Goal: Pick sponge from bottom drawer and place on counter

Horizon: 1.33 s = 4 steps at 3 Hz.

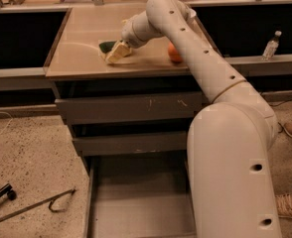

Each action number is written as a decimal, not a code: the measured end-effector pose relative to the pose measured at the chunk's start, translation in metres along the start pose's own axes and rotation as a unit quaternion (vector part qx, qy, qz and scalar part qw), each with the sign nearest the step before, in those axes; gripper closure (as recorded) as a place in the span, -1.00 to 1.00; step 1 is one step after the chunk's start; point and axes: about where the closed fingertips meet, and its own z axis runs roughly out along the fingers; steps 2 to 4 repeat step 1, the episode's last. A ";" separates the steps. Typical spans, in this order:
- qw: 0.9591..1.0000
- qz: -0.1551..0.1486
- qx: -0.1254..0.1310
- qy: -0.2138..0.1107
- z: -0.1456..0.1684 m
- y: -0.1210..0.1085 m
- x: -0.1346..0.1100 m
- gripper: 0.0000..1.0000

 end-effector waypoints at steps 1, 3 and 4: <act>1.000 0.000 0.000 0.000 0.000 0.000 0.000 -1.00; 1.000 0.000 0.000 0.000 0.000 0.000 0.000 -1.00; 1.000 0.000 0.000 0.000 0.000 0.000 0.000 -1.00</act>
Offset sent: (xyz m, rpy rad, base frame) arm 0.0000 0.0000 0.0000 0.0000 0.0000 0.0000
